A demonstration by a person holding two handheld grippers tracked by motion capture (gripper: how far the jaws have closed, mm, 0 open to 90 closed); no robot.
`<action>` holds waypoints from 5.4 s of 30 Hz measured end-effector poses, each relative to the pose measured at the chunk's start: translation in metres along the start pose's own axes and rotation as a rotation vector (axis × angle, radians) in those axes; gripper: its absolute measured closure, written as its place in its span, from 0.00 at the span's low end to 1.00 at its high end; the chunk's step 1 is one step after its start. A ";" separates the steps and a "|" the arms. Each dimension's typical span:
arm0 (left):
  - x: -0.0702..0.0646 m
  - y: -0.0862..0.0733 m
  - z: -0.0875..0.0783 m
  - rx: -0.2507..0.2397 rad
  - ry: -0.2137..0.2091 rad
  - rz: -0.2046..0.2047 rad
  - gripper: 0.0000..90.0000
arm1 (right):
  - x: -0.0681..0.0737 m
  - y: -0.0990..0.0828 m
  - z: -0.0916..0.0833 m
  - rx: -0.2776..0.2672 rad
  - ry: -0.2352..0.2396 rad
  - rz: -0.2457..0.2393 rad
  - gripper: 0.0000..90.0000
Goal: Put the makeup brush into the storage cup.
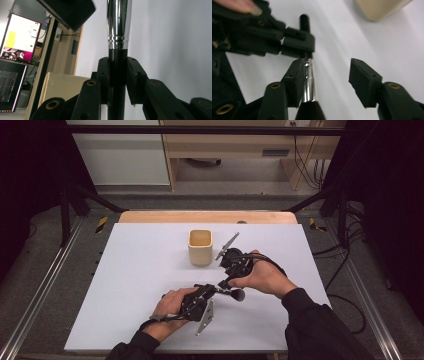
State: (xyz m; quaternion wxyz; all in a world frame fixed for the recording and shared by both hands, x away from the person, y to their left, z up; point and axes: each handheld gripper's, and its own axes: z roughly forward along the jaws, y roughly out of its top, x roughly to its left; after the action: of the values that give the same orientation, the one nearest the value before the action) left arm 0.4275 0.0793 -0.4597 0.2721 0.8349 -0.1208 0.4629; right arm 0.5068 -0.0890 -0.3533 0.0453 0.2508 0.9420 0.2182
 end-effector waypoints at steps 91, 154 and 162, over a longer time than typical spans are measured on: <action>0.058 -0.044 -0.044 -0.168 0.095 -0.695 0.83 | 0.002 -0.144 0.028 -0.791 -0.324 0.348 0.09; 0.134 -0.047 -0.059 -0.233 0.198 -0.936 0.83 | 0.013 -0.191 0.023 -0.761 -0.465 0.292 0.07; 0.137 -0.046 -0.048 -0.236 0.217 -0.973 0.83 | 0.011 -0.195 0.022 -0.770 -0.464 0.287 0.07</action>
State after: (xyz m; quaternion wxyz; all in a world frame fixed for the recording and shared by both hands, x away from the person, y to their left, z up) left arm 0.4886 0.1511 -0.3402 0.5594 0.7053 0.2594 0.3497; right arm 0.4134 -0.2267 -0.4574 0.3139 0.3856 0.7132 0.4941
